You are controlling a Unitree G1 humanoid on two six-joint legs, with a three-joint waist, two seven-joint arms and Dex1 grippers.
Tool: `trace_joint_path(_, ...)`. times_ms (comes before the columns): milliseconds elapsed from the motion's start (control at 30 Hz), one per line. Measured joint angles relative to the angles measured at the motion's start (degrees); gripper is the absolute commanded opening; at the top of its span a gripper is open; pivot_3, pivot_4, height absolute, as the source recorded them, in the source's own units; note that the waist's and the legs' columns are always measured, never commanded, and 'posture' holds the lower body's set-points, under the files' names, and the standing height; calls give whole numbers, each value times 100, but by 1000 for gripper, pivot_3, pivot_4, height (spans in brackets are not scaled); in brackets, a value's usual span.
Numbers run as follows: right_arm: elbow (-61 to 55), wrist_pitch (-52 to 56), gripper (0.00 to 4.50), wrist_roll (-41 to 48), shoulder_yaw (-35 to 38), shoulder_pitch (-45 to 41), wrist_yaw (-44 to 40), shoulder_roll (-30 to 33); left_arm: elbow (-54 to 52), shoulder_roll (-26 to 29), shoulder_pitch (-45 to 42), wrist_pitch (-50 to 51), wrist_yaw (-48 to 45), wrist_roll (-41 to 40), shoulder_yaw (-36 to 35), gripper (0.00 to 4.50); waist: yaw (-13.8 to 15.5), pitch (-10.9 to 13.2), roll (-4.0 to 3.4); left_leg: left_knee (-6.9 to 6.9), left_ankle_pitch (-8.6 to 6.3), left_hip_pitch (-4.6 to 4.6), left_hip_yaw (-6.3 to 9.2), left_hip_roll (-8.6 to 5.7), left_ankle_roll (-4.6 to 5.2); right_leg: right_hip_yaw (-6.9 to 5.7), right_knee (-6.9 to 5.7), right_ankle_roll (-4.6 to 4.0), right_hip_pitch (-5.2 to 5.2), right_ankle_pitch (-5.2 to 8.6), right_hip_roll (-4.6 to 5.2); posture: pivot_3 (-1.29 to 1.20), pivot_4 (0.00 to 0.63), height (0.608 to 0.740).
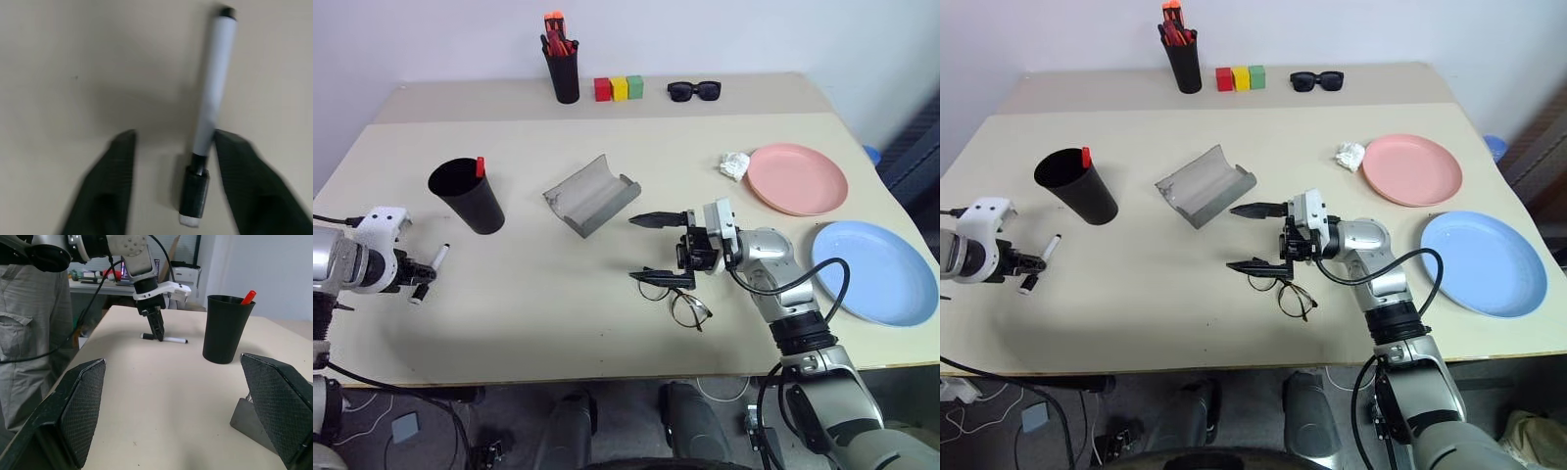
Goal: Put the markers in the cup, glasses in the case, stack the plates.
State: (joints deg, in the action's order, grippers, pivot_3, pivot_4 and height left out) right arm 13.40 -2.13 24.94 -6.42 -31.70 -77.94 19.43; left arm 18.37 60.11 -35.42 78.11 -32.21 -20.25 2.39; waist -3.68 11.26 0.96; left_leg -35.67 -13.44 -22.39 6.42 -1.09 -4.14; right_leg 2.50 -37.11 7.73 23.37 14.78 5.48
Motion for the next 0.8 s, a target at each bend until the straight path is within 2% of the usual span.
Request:
trace_joint_path(67,-25,0,4500,0,3,25,30,14,162,-126,-187,-89,-14,126,142,35,16,-3,-5,0,1,5,0,-1,-1,0,-3,0,-2,0,0,0,150,740)
trace_joint_path(233,-89,0,4500,0,11,91,66,61,359,-224,-291,-281,-130,346,257,35,28,-15,-26,2,4,13,1,0,-3,0,-13,0,-5,0,0,0,150,740)
trace_joint_path(300,-100,0,4500,-1,15,103,80,86,20,-177,-65,-307,-254,328,180,35,26,-15,-26,2,5,12,0,0,-5,1,-10,1,-6,0,0,0,150,740)
trace_joint_path(533,-85,-56,4500,-6,80,108,109,112,-2731,370,1627,-266,-1310,-626,-288,35,29,-5,-13,7,4,-6,-2,0,-6,2,11,-1,3,1,6,0,150,740)
trace_joint_path(633,-58,-107,4500,-6,84,91,101,110,-3585,534,2011,-273,-1688,-1040,-479,35,35,-1,-6,7,4,-4,-1,2,-6,1,6,-3,4,1,3,0,150,740)
trace_joint_path(733,38,-158,4500,-7,88,63,112,89,-4094,498,2013,-1040,-1711,-974,-675,35,77,0,-5,4,5,-3,-2,1,-8,2,13,-4,0,1,4,0,150,740)
trace_joint_path(800,87,-186,4500,-9,107,36,150,61,-4198,-21,1805,-1946,-1345,-665,-799,35,128,3,-9,2,6,-2,-3,0,-10,1,17,-4,-3,0,4,0,150,740)
